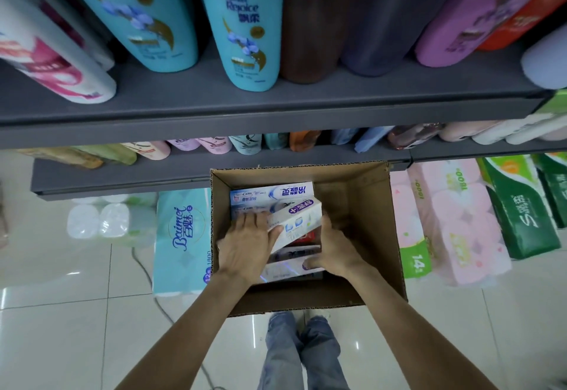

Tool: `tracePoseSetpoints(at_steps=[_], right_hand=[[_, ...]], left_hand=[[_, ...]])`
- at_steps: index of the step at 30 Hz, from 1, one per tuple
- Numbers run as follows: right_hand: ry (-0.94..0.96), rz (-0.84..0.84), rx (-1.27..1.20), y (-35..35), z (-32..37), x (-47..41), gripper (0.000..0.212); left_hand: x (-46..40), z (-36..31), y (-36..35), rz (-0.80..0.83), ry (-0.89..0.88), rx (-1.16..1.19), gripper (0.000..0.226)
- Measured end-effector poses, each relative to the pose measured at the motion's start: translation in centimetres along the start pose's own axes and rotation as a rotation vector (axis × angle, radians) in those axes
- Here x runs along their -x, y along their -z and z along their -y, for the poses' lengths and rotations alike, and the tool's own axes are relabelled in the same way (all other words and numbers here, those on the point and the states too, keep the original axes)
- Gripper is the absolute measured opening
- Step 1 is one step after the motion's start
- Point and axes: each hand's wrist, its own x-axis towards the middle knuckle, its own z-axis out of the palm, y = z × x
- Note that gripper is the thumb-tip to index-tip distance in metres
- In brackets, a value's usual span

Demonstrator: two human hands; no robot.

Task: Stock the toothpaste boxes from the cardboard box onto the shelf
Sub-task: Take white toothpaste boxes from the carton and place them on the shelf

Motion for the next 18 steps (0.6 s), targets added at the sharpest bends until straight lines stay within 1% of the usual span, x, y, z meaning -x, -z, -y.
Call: tracePoseSetpoints(at_steps=[2, 3, 5, 7, 8, 10, 12, 13, 14, 16, 18], right_hand=[[-0.006, 0.015, 0.204, 0.2, -0.5, -0.6, 0.084], [0.028, 0.008, 0.327, 0.4, -0.7, -0.8, 0.077], [0.172, -0.006, 0.591, 0.4, -1.3, -1.1, 0.064], [0.313, 0.024, 0.803, 0.1, -2.0, -1.4, 0.059], [0.357, 0.047, 0.868, -0.2, -2.3, -1.6, 0.059], [0.380, 0.087, 0.939, -0.9, -2.6, -2.3, 0.058], [0.372, 0.104, 0.898, -0.9, -2.4, -2.7, 0.057], [0.369, 0.095, 0.816, -0.5, -2.2, -2.6, 0.055], [0.363, 0.075, 0.675, 0.1, -2.0, -2.3, 0.052], [0.347, 0.039, 0.298, 2.0, -1.4, -0.7, 0.043], [0.323, -0.013, 0.032, 3.8, -0.8, 1.8, 0.043]], left_hand=[[0.1, -0.3, -0.1, 0.047, 0.020, -0.058, 0.051], [0.0, -0.4, -0.2, 0.048, 0.029, -0.076, 0.051], [-0.5, -0.6, -0.4, 0.050, 0.052, -0.070, 0.050], [-1.1, -0.6, -1.1, 0.049, 0.077, -0.020, 0.045], [-1.4, -0.6, -1.3, 0.060, 0.089, 0.012, 0.043], [-1.7, -0.5, -1.6, 0.090, 0.105, 0.064, 0.041], [-1.8, -0.1, -1.6, 0.111, 0.110, 0.106, 0.042], [-1.8, 0.2, -1.4, 0.109, 0.108, 0.127, 0.044], [-1.8, 0.4, -1.0, 0.104, 0.104, 0.139, 0.045], [-1.8, 0.6, 0.1, 0.105, 0.107, 0.170, 0.046], [-1.5, 0.6, 1.4, 0.116, 0.108, 0.262, 0.045]])
